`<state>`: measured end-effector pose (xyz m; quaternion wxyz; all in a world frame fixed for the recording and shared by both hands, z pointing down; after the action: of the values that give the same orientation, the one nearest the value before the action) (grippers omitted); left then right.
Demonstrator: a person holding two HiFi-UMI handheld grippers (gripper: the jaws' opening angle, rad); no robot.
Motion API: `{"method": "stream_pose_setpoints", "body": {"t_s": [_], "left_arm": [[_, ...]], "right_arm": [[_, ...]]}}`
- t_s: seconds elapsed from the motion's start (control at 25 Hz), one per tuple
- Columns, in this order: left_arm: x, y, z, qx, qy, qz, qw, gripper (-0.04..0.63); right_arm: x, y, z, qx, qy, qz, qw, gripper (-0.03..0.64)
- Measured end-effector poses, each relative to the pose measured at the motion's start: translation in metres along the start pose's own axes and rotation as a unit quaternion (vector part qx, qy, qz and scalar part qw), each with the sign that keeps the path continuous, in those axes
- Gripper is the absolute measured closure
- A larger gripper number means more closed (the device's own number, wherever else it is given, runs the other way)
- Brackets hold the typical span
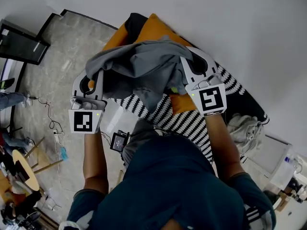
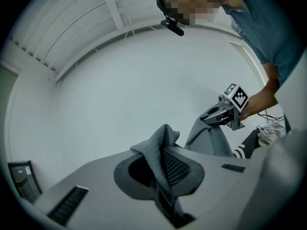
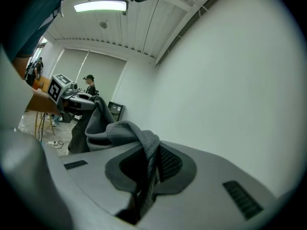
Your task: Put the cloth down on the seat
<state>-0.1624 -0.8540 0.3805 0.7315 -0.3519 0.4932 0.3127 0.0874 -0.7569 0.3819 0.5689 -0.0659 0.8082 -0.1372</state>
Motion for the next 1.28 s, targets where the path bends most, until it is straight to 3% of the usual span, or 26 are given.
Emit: {"method": "stream_pose_setpoints", "body": {"t_s": [0.52, 1.28], "left_arm": [[-0.047, -0.096, -0.017, -0.023, 0.016, -0.024, 0.9993, 0.575], [-0.117, -0.184, -0.042, -0.028, 0.038, -0.036, 0.9983, 0.575]], "right_arm": [[-0.053, -0.074, 0.047, -0.024, -0.018, -0.028, 0.999, 0.583], [-0.109, -0.162, 0.078, -0.056, -0.027, -0.044, 0.997, 0.583]]}}
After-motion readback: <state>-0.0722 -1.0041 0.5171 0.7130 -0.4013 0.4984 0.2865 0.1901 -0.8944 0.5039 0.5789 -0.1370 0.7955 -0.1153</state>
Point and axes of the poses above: the fingertips, and each gripper's own axes: y backward along the fingers, z to its right, x out of its top, the point moved 4 cm from there along y, backward along the fingers, and after that the axes turned 8 degrees about -z, right-handed, at the moved point
